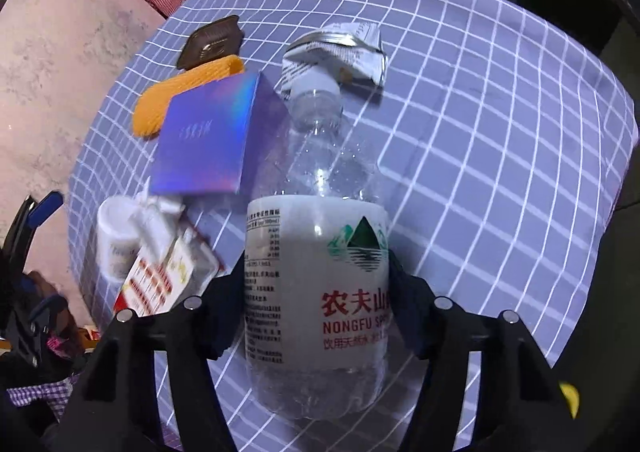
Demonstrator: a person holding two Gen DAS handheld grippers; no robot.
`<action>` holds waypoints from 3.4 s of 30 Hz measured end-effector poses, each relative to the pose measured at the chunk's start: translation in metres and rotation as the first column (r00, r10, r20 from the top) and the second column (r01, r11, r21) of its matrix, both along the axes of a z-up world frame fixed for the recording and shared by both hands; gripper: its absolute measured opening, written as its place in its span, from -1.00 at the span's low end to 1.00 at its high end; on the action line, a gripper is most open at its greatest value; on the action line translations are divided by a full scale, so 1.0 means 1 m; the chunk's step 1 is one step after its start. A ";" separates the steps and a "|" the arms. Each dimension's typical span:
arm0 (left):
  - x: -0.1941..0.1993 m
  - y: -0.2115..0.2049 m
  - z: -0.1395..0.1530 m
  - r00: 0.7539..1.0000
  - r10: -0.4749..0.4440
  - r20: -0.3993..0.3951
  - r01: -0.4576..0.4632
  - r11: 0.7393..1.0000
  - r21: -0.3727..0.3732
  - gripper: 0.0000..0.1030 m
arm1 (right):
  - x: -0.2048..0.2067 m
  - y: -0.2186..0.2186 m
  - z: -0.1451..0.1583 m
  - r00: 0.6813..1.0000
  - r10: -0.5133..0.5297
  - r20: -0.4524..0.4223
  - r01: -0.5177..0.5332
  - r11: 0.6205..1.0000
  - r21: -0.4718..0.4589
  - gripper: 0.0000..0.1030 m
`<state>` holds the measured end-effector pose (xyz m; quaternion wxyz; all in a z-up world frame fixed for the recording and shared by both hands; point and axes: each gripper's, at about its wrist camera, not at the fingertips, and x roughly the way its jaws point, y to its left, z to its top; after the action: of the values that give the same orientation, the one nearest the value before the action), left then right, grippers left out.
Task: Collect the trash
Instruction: 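Grasp the Nongfu water bottle with the right gripper and lift it, then carry the water bottle over the bin and release it with the right gripper, then grasp the white pill bottle with the left gripper and lift it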
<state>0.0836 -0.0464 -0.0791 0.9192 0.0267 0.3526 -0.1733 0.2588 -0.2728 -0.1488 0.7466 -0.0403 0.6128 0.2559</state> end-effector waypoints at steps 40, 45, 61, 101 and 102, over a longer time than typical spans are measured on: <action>-0.011 -0.060 0.015 0.992 -0.121 0.042 0.118 0.990 0.079 0.87 | -0.211 -0.299 -0.027 0.764 -0.645 0.031 0.643 0.764 0.057 0.20; -0.012 -0.062 0.014 0.991 -0.125 0.038 0.122 0.989 0.083 0.87 | -0.208 -0.312 -0.029 0.697 -0.714 0.058 0.710 0.700 0.084 0.51; -0.006 -0.037 0.006 0.999 -0.031 0.012 0.029 0.987 0.159 0.87 | -0.238 -0.260 0.012 0.731 -0.659 0.178 0.634 0.752 0.181 0.51; 0.041 -0.023 -0.047 0.986 0.010 -0.164 0.018 0.985 0.171 -0.07 | -0.221 -0.228 0.001 0.788 -0.596 0.152 0.566 0.800 0.199 0.51; 0.041 -0.022 -0.045 0.987 0.011 -0.161 0.016 0.985 0.170 -0.07 | -0.221 -0.228 0.001 0.789 -0.596 0.152 0.566 0.800 0.199 0.51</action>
<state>0.1242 -0.0685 -0.1245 0.8817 0.0918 0.4395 -0.1452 0.0382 -0.5008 -0.1480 0.8495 0.1777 0.4941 0.0511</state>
